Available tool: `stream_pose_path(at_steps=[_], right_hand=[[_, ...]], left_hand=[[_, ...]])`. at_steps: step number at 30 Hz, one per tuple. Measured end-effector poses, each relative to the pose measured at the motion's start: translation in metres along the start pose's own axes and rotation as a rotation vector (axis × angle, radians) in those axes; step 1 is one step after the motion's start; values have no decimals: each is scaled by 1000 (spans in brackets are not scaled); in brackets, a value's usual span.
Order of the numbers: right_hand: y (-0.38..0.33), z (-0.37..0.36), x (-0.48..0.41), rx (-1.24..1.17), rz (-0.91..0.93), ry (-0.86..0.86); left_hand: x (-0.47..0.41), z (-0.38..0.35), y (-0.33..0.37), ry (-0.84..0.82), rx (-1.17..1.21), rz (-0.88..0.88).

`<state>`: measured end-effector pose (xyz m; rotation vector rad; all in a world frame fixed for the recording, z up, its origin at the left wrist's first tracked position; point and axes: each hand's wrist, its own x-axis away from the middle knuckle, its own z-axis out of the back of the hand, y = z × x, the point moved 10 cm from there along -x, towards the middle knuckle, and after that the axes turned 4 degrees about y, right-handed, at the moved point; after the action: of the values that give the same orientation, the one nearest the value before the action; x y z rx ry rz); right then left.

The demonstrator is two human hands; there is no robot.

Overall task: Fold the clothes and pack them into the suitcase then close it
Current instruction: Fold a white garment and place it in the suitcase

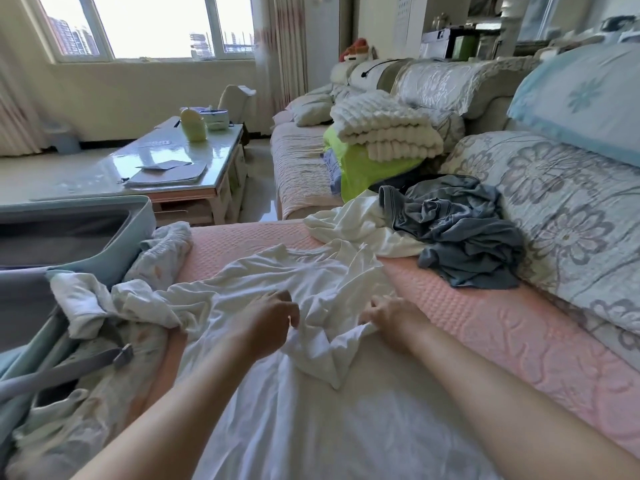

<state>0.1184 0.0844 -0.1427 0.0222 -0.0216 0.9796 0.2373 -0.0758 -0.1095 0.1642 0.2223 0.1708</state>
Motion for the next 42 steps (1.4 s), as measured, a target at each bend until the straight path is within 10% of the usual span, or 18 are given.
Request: stream_pose_path(at_steps=[7,16,21,26,30,37,42], right_hand=[[-20,-3,3,-161,46,-54],[-27,11,3,-124,62,18],[-33,-15,4,-175,58,-188],[-32,-1,-17,-587,-69,-97],[-29,13,-50,-331,-103,102],[-34,-6,-98,206,14,-117],[5,-9,-118,227,-59,-107]], left_hand=[[-34,-36,25,-159,41,294],[28,64,-17,550,248,462],[82,50,-75,131,-37,624],[67,52,-65,97,-319,411],[49,4,-40,-180,-77,340],[36,-34,-43,-369,69,349],[-1,-20,-63,-127,186,399]])
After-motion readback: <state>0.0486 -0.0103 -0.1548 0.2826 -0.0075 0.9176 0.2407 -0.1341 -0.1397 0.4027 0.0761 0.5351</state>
